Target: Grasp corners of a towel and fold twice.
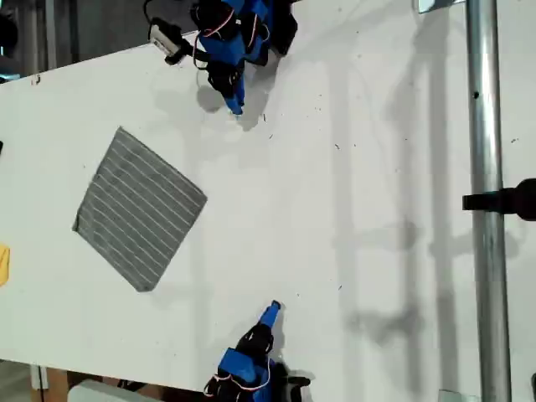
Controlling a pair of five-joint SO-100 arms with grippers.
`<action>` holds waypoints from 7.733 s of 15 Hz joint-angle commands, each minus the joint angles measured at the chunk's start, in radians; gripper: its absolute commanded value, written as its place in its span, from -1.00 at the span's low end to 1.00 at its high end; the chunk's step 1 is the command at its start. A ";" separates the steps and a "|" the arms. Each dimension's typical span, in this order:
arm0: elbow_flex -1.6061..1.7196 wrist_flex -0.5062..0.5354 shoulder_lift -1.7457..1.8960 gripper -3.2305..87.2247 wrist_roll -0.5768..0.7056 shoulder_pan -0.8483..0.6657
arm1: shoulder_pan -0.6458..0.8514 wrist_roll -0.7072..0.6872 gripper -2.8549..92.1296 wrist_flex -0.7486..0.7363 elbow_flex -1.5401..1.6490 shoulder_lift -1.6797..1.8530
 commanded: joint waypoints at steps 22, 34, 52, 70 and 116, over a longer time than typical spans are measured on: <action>-0.890 -0.284 -1.189 -0.99 -0.353 -0.333 | -0.051 -0.276 -0.95 -0.290 -0.592 -0.670; -1.413 -0.072 -1.560 -0.99 -0.020 -0.689 | 0.218 -0.583 -0.95 -0.310 -1.230 -1.342; -2.226 -0.201 -2.502 -0.99 0.279 -1.089 | 0.650 -0.881 -0.95 -0.574 -1.746 -2.118; -2.324 -0.192 -2.689 -0.99 0.189 -1.123 | 0.626 -0.746 -0.95 -0.531 -1.991 -2.522; -1.844 0.397 -1.560 -0.99 -0.060 -0.558 | -0.051 -0.594 -0.95 0.187 -1.312 -1.085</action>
